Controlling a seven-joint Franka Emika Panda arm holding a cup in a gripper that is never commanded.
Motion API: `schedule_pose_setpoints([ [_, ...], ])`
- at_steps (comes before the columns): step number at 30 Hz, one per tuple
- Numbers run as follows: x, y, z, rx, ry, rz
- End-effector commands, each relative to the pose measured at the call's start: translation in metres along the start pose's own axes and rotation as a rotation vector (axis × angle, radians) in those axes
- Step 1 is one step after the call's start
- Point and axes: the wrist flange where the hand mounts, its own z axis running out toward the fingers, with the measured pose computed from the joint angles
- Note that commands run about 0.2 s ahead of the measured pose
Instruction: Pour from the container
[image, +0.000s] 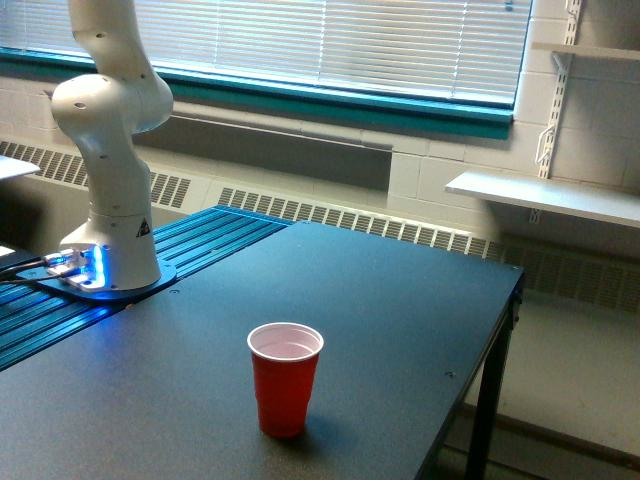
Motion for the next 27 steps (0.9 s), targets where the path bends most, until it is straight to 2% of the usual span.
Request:
schedule_pose_setpoints([
  [1,0.002,-0.001,-0.007,0.018,0.009,0.012],
  [11,0.006,0.017,-0.012,0.020,0.022,0.006],
  [15,0.007,0.027,-0.016,0.007,0.030,-0.009],
  [19,0.008,0.040,-0.018,-0.015,0.048,-0.001],
  [27,0.005,0.075,-0.017,-0.070,0.057,0.016],
])
